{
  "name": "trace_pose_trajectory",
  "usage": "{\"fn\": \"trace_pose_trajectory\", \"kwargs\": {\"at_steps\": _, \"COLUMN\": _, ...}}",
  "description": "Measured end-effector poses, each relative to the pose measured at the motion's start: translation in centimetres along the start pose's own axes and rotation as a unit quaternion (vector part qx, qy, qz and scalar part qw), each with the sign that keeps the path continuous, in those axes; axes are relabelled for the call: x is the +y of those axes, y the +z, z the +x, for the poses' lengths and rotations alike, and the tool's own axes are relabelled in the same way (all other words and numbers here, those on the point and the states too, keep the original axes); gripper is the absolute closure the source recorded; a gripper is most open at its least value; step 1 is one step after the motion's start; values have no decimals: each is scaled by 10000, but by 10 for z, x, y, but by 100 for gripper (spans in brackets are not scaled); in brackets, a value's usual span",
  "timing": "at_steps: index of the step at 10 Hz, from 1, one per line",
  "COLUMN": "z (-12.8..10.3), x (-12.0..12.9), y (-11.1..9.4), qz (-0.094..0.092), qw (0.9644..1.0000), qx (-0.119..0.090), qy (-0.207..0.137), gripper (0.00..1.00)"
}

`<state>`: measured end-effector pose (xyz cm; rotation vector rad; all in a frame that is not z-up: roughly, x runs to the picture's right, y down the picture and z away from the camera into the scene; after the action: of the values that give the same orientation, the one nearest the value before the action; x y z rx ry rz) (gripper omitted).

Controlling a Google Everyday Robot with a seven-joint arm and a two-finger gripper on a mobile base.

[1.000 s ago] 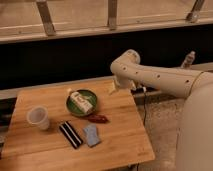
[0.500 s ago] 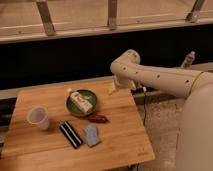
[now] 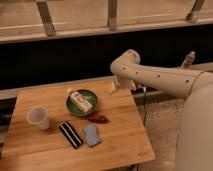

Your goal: Pick up the ceramic cup

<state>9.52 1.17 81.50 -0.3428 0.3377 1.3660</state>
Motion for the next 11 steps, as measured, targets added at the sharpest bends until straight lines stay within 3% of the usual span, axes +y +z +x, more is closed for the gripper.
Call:
{"fn": "trace_pose_trajectory", "kwargs": {"at_steps": 9, "z": 0, "x": 1, "y": 0, "qz": -19, "qw": 10000, "qx": -8, "qy": 10, "gripper": 20}}
{"fn": "trace_pose_trajectory", "kwargs": {"at_steps": 11, "z": -3, "x": 14, "y": -10, "qz": -170, "qw": 9994, "qx": -44, "qy": -288, "gripper": 20}}
